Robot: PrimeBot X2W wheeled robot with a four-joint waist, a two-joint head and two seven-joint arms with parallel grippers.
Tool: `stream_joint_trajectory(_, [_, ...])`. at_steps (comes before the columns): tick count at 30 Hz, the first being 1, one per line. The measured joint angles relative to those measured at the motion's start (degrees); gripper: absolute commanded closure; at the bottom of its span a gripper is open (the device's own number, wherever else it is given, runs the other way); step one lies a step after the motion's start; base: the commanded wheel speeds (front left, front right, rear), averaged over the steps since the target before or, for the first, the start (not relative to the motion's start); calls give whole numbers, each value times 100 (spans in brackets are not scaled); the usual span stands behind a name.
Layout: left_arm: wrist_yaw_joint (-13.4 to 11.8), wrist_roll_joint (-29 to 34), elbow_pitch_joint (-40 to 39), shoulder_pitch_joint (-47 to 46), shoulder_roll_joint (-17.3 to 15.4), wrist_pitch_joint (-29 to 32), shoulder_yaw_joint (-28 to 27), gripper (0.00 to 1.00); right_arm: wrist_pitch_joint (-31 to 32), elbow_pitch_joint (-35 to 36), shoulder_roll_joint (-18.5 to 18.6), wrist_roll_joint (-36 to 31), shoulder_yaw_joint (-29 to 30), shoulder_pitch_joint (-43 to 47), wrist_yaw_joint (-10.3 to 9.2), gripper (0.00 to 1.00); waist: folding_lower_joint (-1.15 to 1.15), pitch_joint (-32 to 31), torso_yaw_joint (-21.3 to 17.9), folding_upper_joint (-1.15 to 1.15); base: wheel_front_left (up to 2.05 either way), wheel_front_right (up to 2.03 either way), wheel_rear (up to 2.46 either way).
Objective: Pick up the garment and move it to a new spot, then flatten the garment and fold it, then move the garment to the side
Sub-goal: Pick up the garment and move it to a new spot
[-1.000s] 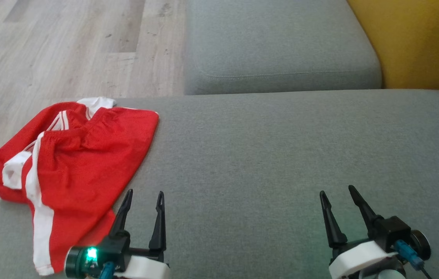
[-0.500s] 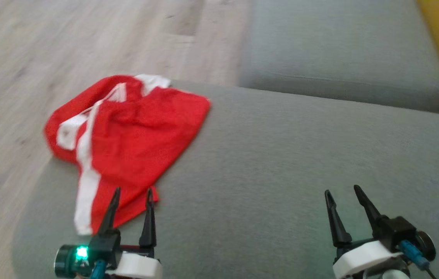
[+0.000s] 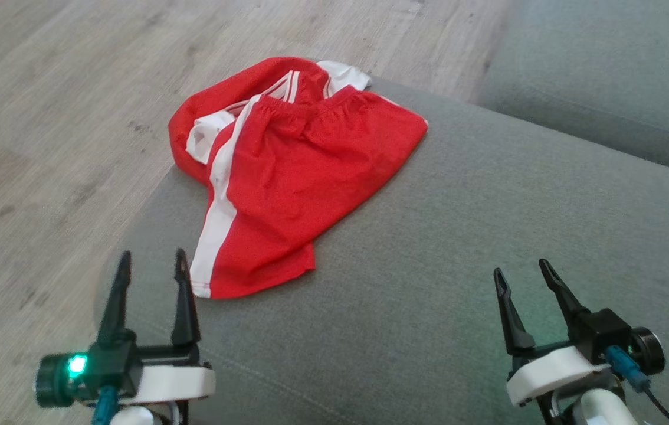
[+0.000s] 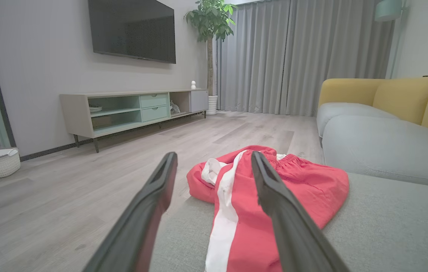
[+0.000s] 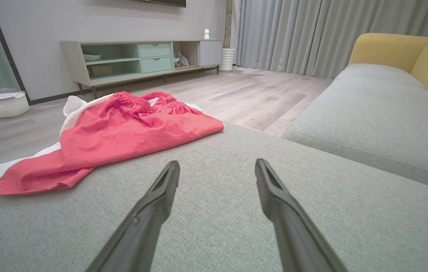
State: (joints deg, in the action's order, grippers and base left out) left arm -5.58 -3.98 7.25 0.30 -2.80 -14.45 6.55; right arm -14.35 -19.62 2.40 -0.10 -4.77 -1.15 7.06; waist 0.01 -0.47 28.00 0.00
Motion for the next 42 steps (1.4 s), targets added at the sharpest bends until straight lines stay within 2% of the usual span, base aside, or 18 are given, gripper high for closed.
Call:
stream_joint_trajectory(3, [11,83,-109,-42,-19,0,-118,0,-1,-2,0,-120,84,0,0,0,-1,110,97,0,0,0,0])
stream_joint_trajectory(8, [255,248,-57,-760,-81,0,-81,0,-1,98,74,-396,259,31,0,0,-1,377,213,0,0,0,0])
stream_joint_trajectory(12, [80,245,256,-1750,-77,-32,-287,0,-1,208,498,-506,237,-94,0,0,-1,800,185,0,0,0,0])
stream_joint_trajectory(16, [115,167,1272,-2504,-34,-32,-286,0,-1,293,888,-510,236,-420,1,0,1,1277,47,0,0,0,0])
stream_joint_trajectory(19, [304,-54,2290,-2844,12,-29,-272,0,-2,392,1084,-510,226,-592,1,0,1,1595,-99,0,0,0,0])
stream_joint_trajectory(24, [478,-491,3645,-3478,91,71,-289,0,-2,489,1280,-511,252,-655,1,0,0,2046,-367,0,0,0,0])
stream_joint_trajectory(29, [665,-840,4611,-4137,158,366,-305,0,-37,709,1341,-510,254,-824,4,0,-1,2465,-579,0,0,0,0])
stream_joint_trajectory(35, [661,-1073,5380,-4564,155,627,-470,0,-64,904,1416,-510,231,-1149,5,0,-2,2861,-775,0,0,0,0])
stream_joint_trajectory(36, [657,-1076,5419,-4645,133,554,-488,34,-83,925,1414,-510,218,-1179,5,0,-2,2900,-805,0,0,0,0])
stream_joint_trajectory(37, [654,-1083,5481,-4718,121,450,-495,85,-88,937,1407,-510,198,-1211,5,0,-2,2927,-835,0,0,0,0])
stream_joint_trajectory(38, [655,-1080,5535,-4767,116,370,-488,100,-88,936,1396,-510,180,-1249,5,0,-1,2941,-869,0,0,0,0])
stream_joint_trajectory(42, [580,-977,5568,-4803,74,160,-432,100,-87,818,1305,-508,167,-1344,5,0,-1,2875,-940,0,0,0,0])
